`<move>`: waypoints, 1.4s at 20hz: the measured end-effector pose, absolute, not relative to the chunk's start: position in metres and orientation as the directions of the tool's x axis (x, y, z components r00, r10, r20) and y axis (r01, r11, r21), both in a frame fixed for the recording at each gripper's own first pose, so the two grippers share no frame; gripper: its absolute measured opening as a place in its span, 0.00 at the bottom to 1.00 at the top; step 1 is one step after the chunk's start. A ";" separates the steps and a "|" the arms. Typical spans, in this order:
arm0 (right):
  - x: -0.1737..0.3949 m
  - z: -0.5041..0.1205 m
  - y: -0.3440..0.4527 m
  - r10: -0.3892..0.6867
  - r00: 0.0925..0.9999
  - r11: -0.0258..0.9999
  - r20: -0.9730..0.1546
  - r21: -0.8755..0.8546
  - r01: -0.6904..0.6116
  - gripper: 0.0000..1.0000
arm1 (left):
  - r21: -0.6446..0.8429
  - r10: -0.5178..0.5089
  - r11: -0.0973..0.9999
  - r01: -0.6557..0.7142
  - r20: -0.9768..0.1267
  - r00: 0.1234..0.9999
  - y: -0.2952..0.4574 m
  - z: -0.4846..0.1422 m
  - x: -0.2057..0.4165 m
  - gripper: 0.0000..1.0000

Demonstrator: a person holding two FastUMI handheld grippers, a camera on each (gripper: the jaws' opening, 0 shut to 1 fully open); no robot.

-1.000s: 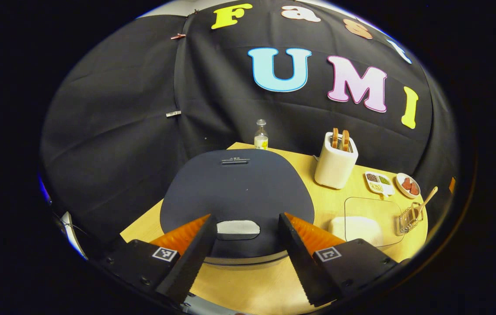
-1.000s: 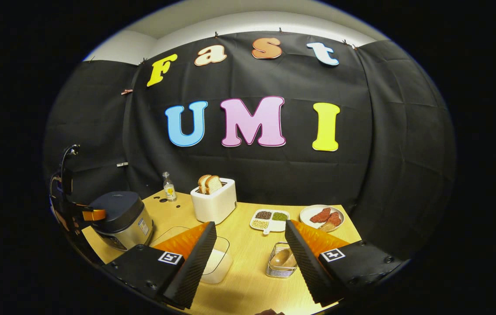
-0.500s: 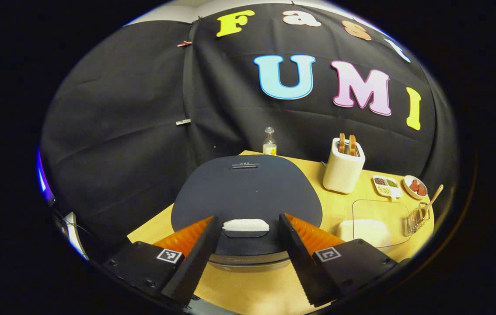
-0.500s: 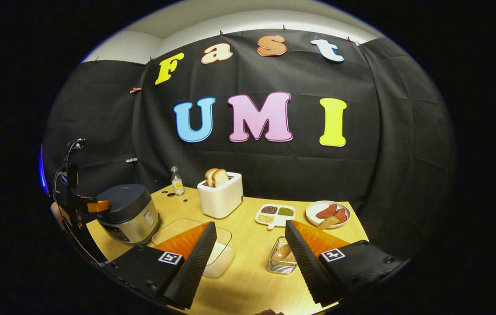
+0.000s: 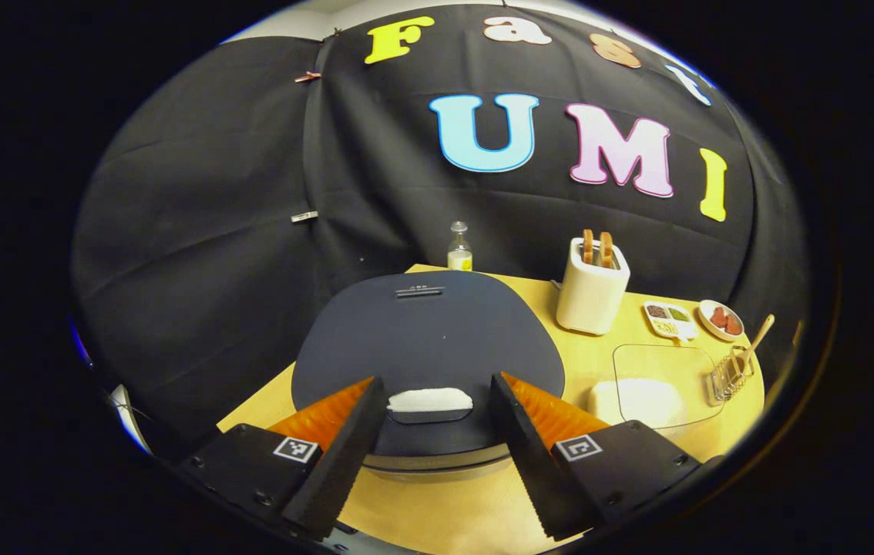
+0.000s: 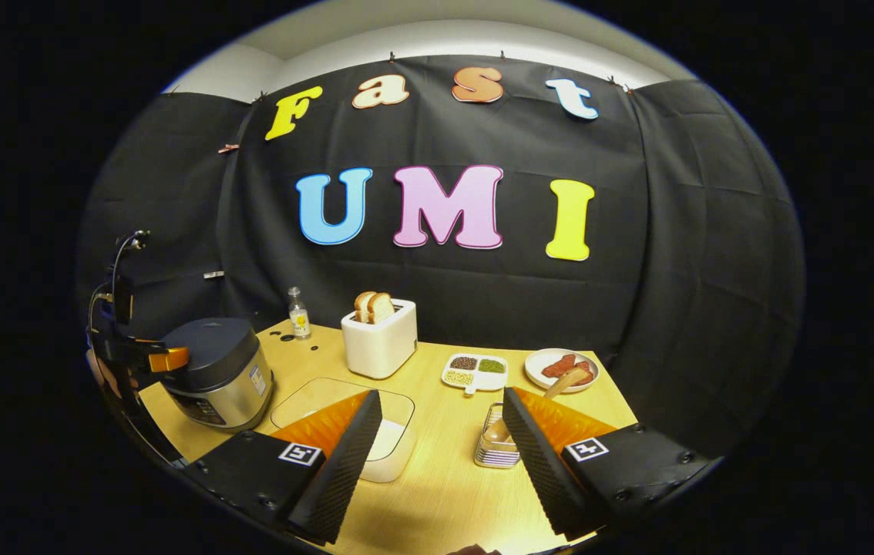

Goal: Close the left gripper, press the button to open the rice cooker; take a wooden spoon from the chopstick holder with the right hand, scoop a spoonful of rice and pour it into the rice cooker, then put the wooden spoon back into the chopstick holder.

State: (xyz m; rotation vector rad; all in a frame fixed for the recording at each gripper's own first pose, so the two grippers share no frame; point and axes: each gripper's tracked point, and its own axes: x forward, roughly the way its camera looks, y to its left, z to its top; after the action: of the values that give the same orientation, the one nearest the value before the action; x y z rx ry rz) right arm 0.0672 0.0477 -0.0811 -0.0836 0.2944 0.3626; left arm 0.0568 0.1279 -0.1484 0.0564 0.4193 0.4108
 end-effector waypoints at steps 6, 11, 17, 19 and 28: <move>0.045 -0.054 0.044 0.241 0.945 0.965 -0.221 -0.048 -0.257 0.99 | 0.218 0.310 0.941 -0.259 -0.247 0.918 0.108 -0.113 0.059 0.95; 0.030 -0.013 0.039 0.172 0.976 0.982 -0.136 -0.051 -0.181 0.99 | 0.204 0.143 0.971 -0.121 -0.095 0.985 0.057 -0.053 0.046 0.95; 0.007 0.027 0.026 0.103 0.993 0.994 -0.063 -0.022 -0.105 1.00 | 0.198 0.010 0.980 -0.016 0.030 0.999 0.010 0.006 0.013 0.96; -0.003 0.031 0.018 0.080 0.995 0.996 -0.052 -0.030 -0.082 1.00 | 0.196 -0.009 0.981 0.000 0.046 0.999 0.001 0.012 0.002 0.94; -0.021 0.018 0.015 0.056 0.994 0.997 -0.097 -0.043 -0.060 1.00 | 0.162 -0.022 0.987 0.008 0.084 0.996 -0.001 0.011 -0.018 0.95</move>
State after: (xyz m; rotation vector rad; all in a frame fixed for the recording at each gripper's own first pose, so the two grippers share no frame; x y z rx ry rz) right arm -0.0209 0.0152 0.0176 -0.0460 0.0956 0.0581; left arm -0.0184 -0.0006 0.0109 0.1623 -0.0857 -0.0151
